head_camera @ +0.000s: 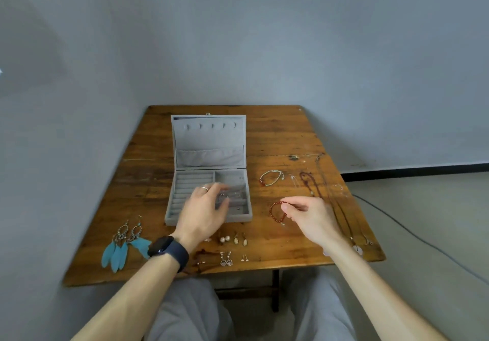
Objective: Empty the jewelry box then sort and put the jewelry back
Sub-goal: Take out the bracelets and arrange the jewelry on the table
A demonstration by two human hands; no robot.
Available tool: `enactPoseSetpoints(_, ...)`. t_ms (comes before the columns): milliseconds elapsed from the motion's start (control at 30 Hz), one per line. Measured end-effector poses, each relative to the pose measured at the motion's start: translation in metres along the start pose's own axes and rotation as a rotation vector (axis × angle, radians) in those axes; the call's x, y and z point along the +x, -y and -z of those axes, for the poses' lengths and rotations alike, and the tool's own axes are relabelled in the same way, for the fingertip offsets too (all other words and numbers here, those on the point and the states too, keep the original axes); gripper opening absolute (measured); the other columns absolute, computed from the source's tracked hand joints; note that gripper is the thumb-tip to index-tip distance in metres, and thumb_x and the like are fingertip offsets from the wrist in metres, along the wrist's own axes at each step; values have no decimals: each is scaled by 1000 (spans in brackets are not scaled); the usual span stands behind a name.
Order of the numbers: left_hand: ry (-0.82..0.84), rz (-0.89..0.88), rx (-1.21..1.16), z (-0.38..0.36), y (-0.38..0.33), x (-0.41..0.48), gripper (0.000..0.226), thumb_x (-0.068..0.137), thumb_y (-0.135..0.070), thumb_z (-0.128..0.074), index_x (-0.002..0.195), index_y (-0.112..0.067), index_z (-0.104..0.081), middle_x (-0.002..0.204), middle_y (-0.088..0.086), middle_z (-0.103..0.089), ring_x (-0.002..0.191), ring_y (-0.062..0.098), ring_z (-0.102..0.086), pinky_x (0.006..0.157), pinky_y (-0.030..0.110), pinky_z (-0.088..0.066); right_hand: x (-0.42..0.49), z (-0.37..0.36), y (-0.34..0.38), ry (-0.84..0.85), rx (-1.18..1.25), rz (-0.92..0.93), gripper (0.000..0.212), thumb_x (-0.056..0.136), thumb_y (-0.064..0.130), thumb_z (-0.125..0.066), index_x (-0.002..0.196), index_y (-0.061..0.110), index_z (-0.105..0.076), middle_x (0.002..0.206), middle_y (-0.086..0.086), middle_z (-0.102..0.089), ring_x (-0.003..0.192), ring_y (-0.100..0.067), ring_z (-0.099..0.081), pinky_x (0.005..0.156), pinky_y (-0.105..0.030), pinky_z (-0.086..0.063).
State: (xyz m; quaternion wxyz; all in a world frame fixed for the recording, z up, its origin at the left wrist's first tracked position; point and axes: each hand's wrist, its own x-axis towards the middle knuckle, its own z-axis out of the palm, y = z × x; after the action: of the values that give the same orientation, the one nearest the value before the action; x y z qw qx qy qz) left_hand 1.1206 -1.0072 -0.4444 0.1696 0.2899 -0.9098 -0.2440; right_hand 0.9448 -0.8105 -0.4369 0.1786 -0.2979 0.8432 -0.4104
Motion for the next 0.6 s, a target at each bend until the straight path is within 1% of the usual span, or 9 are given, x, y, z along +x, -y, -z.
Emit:
enactPoseSetpoints(33, -8, 39, 65, 3, 13, 3, 42, 101, -38, -51, 142, -30, -48, 138, -2, -56, 131, 20, -47, 106, 42, -45, 6, -1, 2, -8, -37, -2, 20, 92, 33, -70, 111, 29, -76, 107, 15, -74, 97, -7, -69, 95, -32, -56)
enactPoseSetpoints(100, 64, 122, 182, 6, 38, 7, 52, 104, -42, -43, 153, -27, -35, 157, 2, -39, 146, 24, -31, 119, 50, -29, 17, -3, 8, -15, -100, -2, 20, 92, 36, -70, 110, 30, -76, 108, 16, -73, 97, -5, -68, 94, -27, -53)
enactPoseSetpoints(167, 158, 191, 239, 4, 55, 6, 55, 106, -46, -29, 158, -30, -22, 167, -3, -17, 154, 18, -10, 123, 53, -13, 29, -6, 13, -20, -107, -12, 20, 92, 36, -69, 110, 30, -76, 105, 17, -73, 95, -4, -68, 92, -26, -53)
enactPoseSetpoints(200, 172, 210, 247, 1, 59, 4, 55, 106, -48, -23, 159, -32, -17, 168, -7, -10, 154, 15, -4, 123, 53, -9, 34, -8, 15, -22, -89, -23, 20, 92, 35, -70, 110, 30, -76, 100, 17, -74, 91, -3, -69, 91, -28, -55)
enactPoseSetpoints(267, 160, 223, 269, -2, 60, 2, 55, 107, -47, -17, 160, -35, -13, 168, -10, -6, 154, 13, 0, 124, 52, -7, 45, -12, 17, -25, -50, -56, 19, 91, 34, -70, 109, 29, -77, 88, 16, -75, 83, -3, -70, 90, -33, -57)
enactPoseSetpoints(300, 153, 225, 282, -3, 59, 2, 54, 107, -46, -16, 160, -35, -11, 168, -10, -5, 154, 12, 0, 124, 51, -6, 50, -14, 17, -30, -56, -74, 20, 91, 34, -70, 109, 27, -77, 88, 14, -76, 85, -5, -71, 93, -33, -56)
enactPoseSetpoints(367, 157, 232, 295, -4, 58, 3, 54, 107, -46, -14, 160, -36, -9, 168, -11, -3, 154, 11, 2, 124, 51, -4, 59, -19, 12, -42, -173, -105, 23, 92, 32, -70, 112, 23, -76, 104, 8, -76, 100, -10, -69, 101, -29, -50)
enactPoseSetpoints(433, 170, 241, 293, -4, 59, 4, 54, 107, -46, -13, 160, -36, -8, 168, -11, -1, 154, 11, 4, 124, 52, -3, 63, -24, 7, -70, -311, -132, 27, 94, 32, -69, 117, 20, -74, 115, 3, -74, 111, -15, -66, 101, -26, -45)
enactPoseSetpoints(600, 162, 240, 288, -5, 59, 4, 54, 107, -45, -14, 160, -36, -9, 168, -12, -2, 154, 11, 3, 124, 53, -3, 68, -33, 3, -107, -472, -103, 27, 95, 36, -65, 115, 21, -75, 108, 1, -76, 104, -20, -69, 96, -30, -50)
